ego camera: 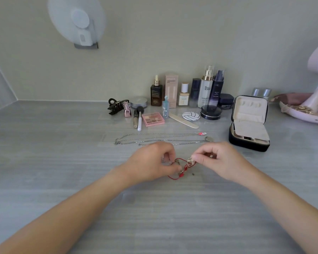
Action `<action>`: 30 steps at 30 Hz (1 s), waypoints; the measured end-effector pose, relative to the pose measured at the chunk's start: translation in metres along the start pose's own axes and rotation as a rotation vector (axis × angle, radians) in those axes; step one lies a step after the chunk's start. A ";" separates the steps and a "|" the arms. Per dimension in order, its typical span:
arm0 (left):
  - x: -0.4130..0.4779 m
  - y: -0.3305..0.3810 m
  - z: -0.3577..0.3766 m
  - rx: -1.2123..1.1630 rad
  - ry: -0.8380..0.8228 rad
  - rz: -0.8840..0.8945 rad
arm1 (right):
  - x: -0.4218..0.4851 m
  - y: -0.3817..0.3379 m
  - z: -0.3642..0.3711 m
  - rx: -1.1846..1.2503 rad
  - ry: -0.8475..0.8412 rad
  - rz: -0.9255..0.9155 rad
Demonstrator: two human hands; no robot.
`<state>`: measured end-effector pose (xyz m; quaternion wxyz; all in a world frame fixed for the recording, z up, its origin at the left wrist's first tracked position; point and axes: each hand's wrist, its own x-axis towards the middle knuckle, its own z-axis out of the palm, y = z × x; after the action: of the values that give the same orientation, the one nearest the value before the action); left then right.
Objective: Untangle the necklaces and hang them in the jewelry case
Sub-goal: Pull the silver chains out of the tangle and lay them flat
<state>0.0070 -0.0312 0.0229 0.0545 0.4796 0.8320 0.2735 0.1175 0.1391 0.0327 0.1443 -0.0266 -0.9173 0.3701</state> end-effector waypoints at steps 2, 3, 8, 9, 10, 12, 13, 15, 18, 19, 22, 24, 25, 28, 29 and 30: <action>-0.001 0.005 0.003 -0.104 0.047 0.019 | 0.001 -0.002 0.002 0.086 -0.004 0.050; -0.001 0.008 0.006 -0.133 0.073 0.023 | 0.001 -0.001 0.004 0.116 -0.007 0.065; -0.006 0.013 0.016 -0.144 0.187 0.090 | -0.001 0.001 0.015 0.190 -0.022 0.093; -0.007 0.014 0.016 -0.169 0.176 0.081 | -0.002 0.001 0.016 0.203 -0.025 0.100; -0.006 0.014 0.016 -0.218 0.162 0.056 | -0.003 0.000 0.016 0.216 -0.028 0.106; -0.005 0.014 0.013 -0.385 0.162 -0.015 | -0.004 0.001 0.016 0.210 -0.020 0.111; -0.004 0.013 0.011 -0.488 0.180 -0.055 | -0.004 0.002 0.015 0.193 -0.004 0.113; -0.003 0.012 0.006 -0.679 0.243 -0.138 | -0.004 0.005 0.012 0.138 0.031 0.118; -0.003 0.012 -0.001 -0.818 0.299 -0.222 | -0.005 0.010 0.012 0.014 0.002 0.157; -0.003 0.013 -0.003 -0.849 0.303 -0.222 | -0.005 0.010 0.012 -0.009 -0.008 0.165; -0.003 0.015 -0.006 -0.903 0.295 -0.199 | -0.001 0.004 0.011 0.013 0.048 0.102; -0.003 0.016 -0.007 -0.890 0.289 -0.187 | 0.005 -0.008 0.009 0.072 0.088 0.045; -0.003 0.016 -0.007 -0.877 0.284 -0.177 | 0.009 -0.015 0.008 0.101 0.093 0.031; -0.003 0.018 -0.007 -0.828 0.254 -0.122 | 0.018 -0.029 0.008 0.142 0.087 0.029; -0.004 0.020 -0.007 -0.815 0.244 -0.106 | 0.020 -0.033 0.008 0.141 0.087 0.016; -0.004 0.020 -0.006 -0.803 0.240 -0.095 | 0.022 -0.038 0.008 0.138 0.084 0.002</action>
<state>0.0219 -0.0292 0.0375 0.1523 0.3460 0.6810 0.6271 0.0964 0.1102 0.0588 0.1837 -0.0333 -0.8828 0.4310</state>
